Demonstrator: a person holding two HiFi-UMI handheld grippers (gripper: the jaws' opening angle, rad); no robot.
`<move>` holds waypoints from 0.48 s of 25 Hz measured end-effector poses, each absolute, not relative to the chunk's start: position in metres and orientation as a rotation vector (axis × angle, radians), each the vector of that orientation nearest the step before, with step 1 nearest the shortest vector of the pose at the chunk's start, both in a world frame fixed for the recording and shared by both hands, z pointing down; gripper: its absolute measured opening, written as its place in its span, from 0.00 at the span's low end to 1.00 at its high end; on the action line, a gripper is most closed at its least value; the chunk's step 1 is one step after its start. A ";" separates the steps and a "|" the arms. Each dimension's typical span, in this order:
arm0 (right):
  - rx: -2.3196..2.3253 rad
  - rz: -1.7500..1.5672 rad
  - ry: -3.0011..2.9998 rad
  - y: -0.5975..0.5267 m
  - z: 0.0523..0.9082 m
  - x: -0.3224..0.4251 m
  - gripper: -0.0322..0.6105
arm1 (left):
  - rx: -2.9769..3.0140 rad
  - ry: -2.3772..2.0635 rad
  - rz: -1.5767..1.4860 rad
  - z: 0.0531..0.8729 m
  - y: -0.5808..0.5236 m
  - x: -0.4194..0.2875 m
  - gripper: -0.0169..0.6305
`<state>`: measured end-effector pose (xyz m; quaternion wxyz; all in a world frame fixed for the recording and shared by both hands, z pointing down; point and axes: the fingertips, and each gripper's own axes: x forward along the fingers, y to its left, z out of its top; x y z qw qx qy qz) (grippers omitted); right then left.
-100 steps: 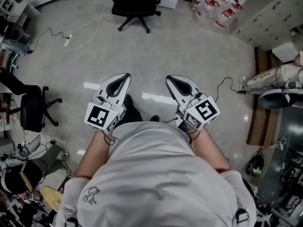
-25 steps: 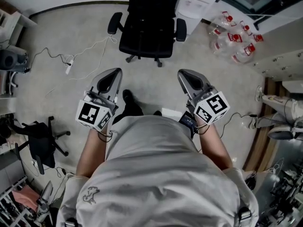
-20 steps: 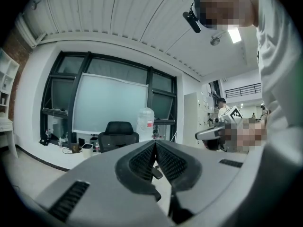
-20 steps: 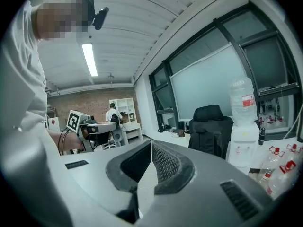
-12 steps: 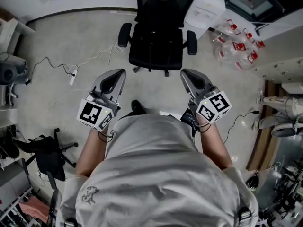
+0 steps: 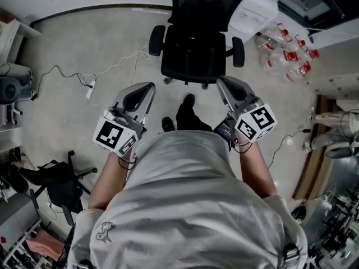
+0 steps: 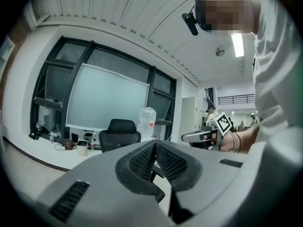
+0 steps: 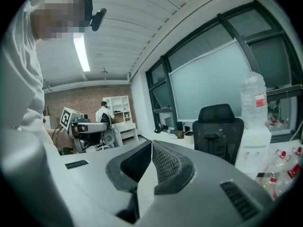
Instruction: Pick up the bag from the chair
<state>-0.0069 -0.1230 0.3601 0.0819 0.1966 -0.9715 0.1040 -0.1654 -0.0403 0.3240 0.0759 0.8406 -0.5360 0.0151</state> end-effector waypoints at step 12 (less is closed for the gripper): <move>0.548 0.344 -2.912 -0.210 0.374 -0.056 0.10 | 2.437 -1.693 0.104 0.334 -0.104 -0.230 0.05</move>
